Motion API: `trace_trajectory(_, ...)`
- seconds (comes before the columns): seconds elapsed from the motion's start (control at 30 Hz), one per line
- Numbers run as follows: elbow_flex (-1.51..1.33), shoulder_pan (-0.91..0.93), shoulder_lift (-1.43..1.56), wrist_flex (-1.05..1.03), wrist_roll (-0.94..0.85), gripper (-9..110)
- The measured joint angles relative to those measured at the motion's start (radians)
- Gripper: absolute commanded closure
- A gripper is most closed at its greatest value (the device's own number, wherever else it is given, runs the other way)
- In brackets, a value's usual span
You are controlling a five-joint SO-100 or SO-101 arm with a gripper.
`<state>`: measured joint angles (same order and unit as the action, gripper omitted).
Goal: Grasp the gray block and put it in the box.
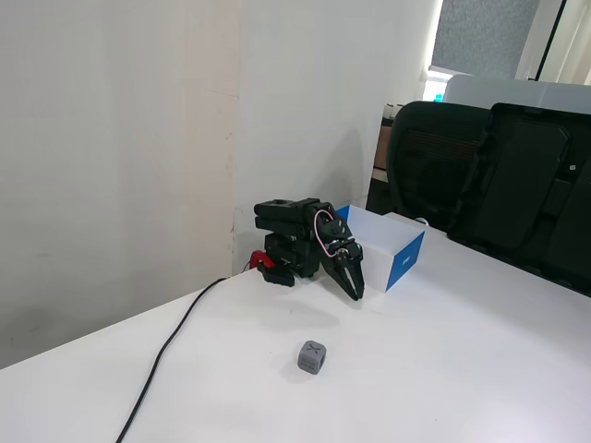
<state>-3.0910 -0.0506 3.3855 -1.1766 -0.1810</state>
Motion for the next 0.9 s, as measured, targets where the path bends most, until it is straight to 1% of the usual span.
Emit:
trace_trajectory(0.17,0.000,-0.032,0.000,0.000,0.005,101)
trace_trajectory(0.9,0.000,-0.048,0.000,0.000,0.000,101)
